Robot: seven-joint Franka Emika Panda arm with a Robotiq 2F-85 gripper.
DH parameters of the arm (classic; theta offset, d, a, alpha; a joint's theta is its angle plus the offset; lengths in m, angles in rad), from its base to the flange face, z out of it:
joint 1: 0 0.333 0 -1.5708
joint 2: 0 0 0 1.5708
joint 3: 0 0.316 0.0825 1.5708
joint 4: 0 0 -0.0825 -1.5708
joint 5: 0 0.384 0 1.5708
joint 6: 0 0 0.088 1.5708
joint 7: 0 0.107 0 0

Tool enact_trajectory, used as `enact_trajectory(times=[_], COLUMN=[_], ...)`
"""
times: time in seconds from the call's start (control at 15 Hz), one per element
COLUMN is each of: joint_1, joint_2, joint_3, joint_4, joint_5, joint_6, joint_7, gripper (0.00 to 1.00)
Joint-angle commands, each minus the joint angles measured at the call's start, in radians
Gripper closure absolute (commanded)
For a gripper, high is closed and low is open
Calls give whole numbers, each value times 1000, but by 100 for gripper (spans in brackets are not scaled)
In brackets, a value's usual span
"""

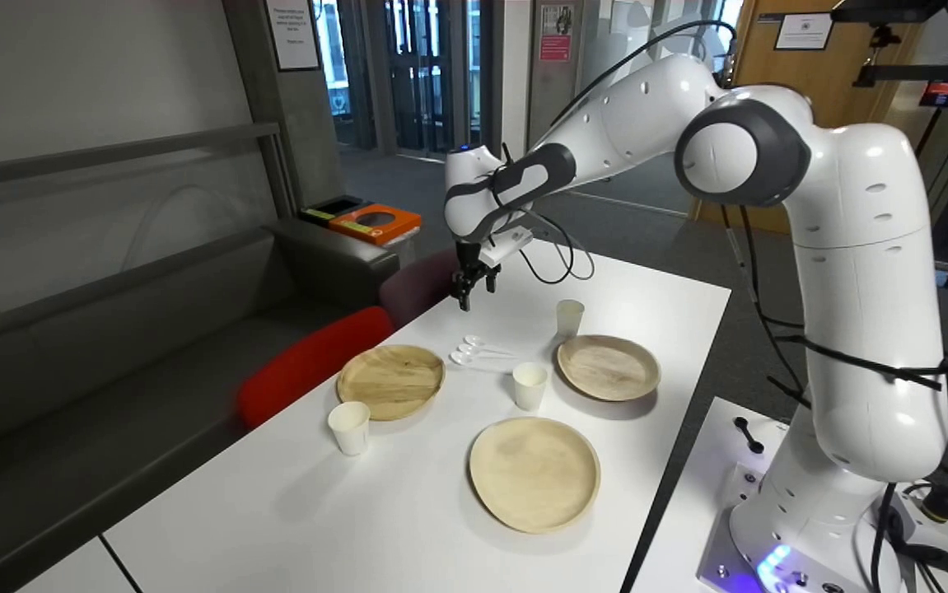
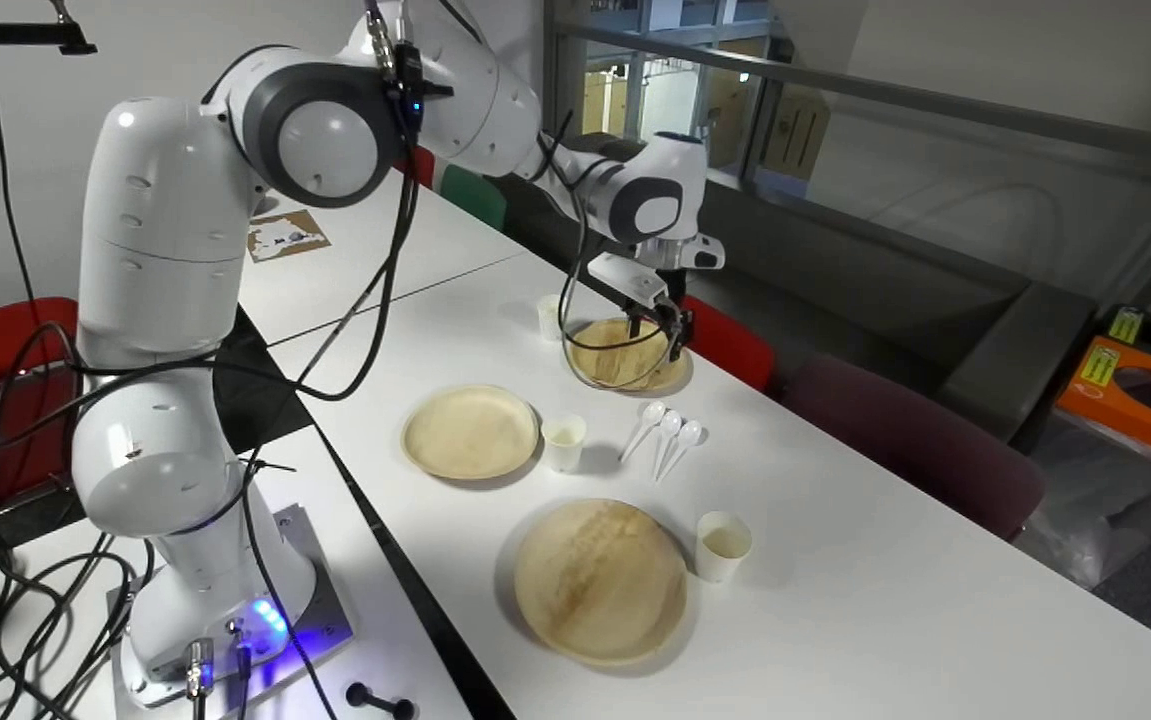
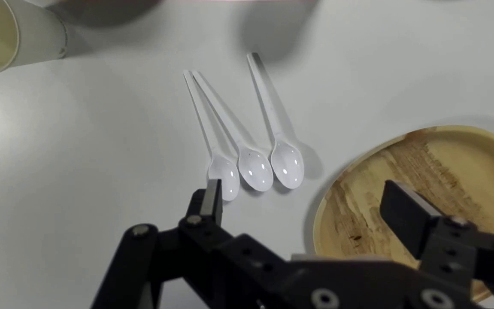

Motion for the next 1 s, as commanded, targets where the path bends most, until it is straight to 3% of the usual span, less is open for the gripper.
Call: enact_trajectory(times=[0.0, 0.53, 0.93], joint_1=[-7, -7, -5], joint_2=[18, 41, 205], joint_3=[8, 8, 10], joint_4=[23, 57, 137], joint_5=[-4, -11, -14], joint_6=[-10, -33, -71], joint_7=[3, -6, -7], gripper=[0, 0, 0])
